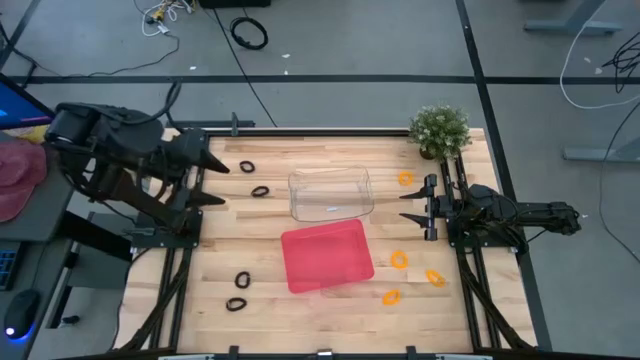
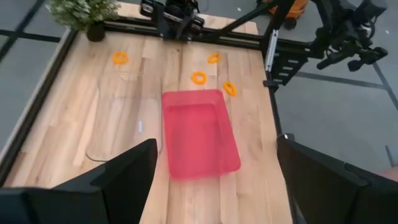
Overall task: Sort spring keychains
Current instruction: Put the black spring keychain into the red bin
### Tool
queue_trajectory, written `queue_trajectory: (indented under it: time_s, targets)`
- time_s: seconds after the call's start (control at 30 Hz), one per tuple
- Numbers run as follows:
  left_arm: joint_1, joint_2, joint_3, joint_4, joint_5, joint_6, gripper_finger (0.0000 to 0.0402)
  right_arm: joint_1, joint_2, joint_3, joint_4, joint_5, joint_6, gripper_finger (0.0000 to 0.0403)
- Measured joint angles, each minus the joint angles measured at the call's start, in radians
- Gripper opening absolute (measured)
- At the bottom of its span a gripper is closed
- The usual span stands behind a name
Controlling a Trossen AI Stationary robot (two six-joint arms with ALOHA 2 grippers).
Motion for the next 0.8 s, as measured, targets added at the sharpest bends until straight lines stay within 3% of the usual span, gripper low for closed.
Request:
queue_trajectory:
  time_s: [0.33,0.8]
  targets:
    - [-0.006,0.025,-0.034,0.002,0.012,0.010,0.0337,0.000,0.000,0.000,0.000,0.000,0.000,0.0222]
    - [-0.072,0.019,-0.404,-0.001,0.052,-0.025,0.0337,0.000,0.000,0.000,0.000,0.000,0.000,0.0222]
